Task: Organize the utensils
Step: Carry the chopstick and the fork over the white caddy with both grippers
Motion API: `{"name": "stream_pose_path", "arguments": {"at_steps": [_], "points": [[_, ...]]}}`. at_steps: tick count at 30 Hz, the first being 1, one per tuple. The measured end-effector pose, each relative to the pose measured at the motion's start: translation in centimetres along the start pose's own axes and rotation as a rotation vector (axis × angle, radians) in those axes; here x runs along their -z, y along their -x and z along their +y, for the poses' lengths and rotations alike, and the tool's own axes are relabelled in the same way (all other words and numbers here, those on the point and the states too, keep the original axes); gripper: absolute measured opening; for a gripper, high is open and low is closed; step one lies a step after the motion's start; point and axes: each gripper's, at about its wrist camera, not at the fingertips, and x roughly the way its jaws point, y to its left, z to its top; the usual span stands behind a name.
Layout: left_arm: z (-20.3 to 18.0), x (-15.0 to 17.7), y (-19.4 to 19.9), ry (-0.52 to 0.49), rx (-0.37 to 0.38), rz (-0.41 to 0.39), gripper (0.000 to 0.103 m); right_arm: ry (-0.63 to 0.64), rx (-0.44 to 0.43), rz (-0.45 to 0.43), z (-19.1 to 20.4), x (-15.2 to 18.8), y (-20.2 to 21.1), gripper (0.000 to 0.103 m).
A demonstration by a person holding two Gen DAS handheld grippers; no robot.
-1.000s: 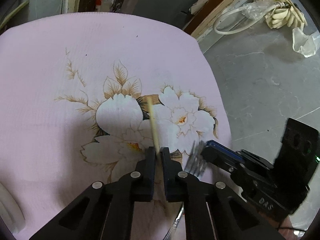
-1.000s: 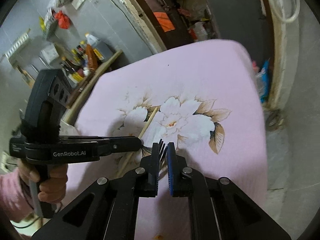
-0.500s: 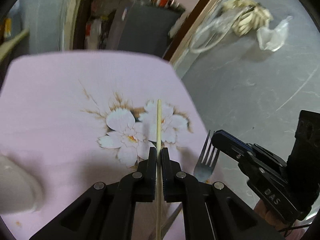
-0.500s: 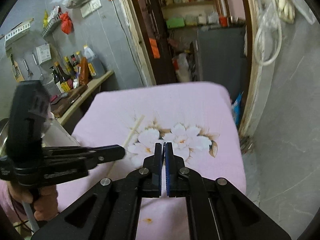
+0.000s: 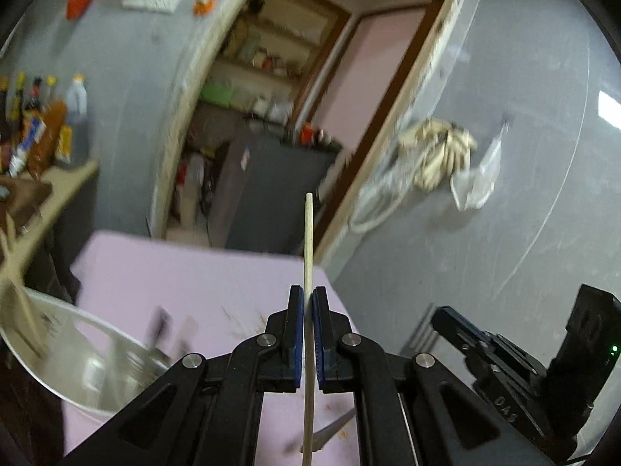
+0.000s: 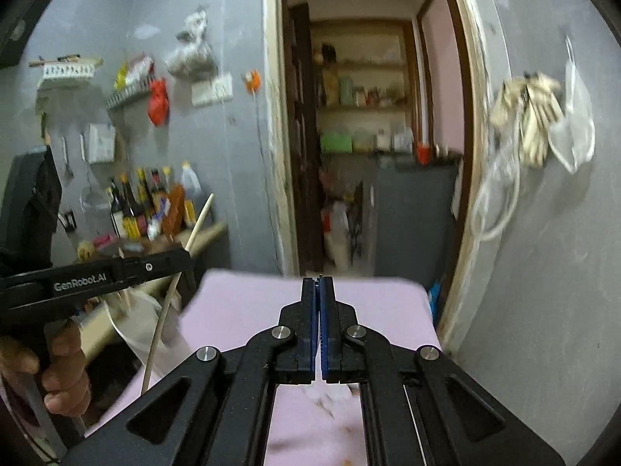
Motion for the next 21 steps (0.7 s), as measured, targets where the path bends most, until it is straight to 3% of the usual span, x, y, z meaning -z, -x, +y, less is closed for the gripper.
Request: {"name": "stream_pose_path", "arguments": {"at_steps": [10, 15, 21], "points": [[7.5, -7.7, 6.2, 0.007, -0.082, -0.184, 0.005, 0.046, -0.108, -0.134, 8.8, -6.9, -0.2, 0.002], [12.0, -8.3, 6.8, 0.064, -0.107, -0.228, 0.005, 0.098, -0.123, -0.116, 12.6, -6.7, -2.2, 0.002], [16.0, -6.3, 4.8, 0.144, -0.103, -0.235, 0.005, 0.18, -0.079, -0.057, 15.5, -4.2, -4.2, 0.002]]}}
